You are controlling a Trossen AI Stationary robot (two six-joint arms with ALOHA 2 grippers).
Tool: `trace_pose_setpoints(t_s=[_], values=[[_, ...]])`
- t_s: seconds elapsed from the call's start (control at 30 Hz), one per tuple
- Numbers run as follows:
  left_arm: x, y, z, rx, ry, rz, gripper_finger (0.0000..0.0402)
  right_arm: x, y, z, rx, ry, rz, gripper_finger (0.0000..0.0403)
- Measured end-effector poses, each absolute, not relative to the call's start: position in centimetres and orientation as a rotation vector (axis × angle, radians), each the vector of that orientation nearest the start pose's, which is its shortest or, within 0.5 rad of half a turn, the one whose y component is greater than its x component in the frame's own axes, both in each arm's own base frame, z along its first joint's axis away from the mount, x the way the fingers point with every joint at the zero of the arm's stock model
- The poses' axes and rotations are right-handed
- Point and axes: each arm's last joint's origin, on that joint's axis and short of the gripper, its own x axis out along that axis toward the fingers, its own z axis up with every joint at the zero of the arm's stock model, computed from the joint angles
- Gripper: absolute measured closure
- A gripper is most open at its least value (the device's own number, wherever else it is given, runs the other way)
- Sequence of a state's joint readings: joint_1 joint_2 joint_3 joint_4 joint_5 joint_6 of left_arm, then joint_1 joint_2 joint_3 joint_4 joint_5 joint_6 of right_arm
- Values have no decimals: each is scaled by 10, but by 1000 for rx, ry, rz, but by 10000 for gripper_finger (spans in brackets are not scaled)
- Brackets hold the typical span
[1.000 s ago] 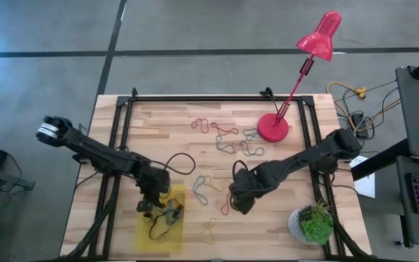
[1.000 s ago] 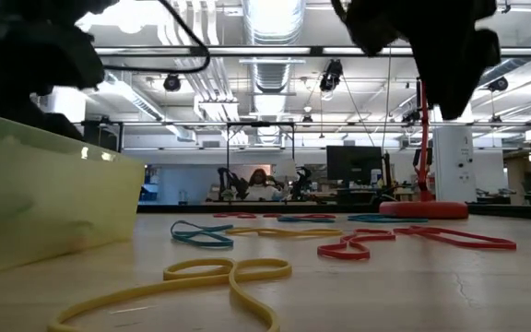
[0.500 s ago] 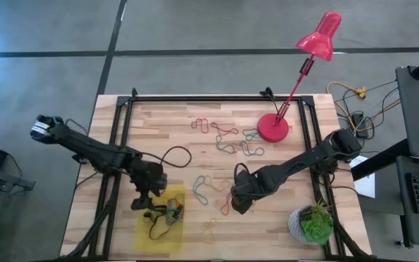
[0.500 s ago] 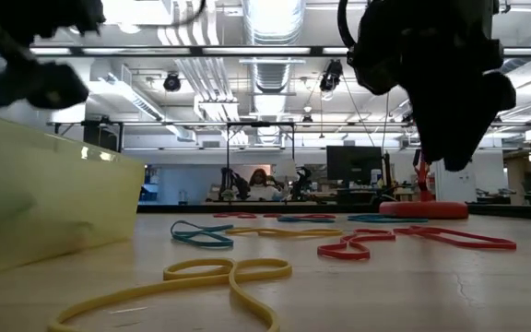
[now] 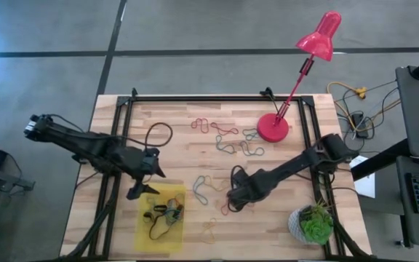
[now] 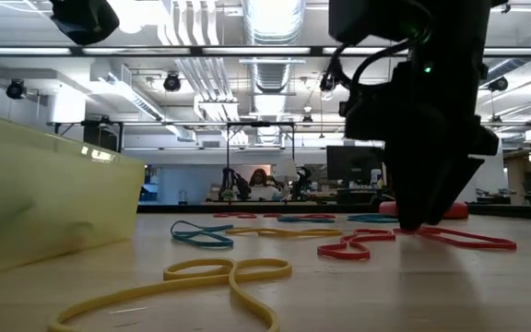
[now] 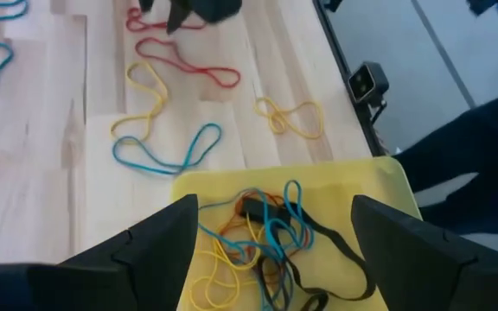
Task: Pick and place rubber bands into bin
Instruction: Put the red rubber band into the bin
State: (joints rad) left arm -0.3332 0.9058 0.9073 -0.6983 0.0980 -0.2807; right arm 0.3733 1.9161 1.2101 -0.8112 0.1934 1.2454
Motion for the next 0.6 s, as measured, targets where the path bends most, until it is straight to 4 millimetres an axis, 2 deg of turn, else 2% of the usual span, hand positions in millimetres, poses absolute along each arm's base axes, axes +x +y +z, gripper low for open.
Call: trace_pose_setpoints(t_s=[0.27,0.37,0.6], values=[[163,-60,312,-187,737,-314,114,324,121,127,582,1319,-765,211],[164,-60,312,-187,737,-314,114,324,123,122,577,1335,-761,247],[164,-60,314,-187,734,-317,114,316,128,113,546,1360,-758,362]])
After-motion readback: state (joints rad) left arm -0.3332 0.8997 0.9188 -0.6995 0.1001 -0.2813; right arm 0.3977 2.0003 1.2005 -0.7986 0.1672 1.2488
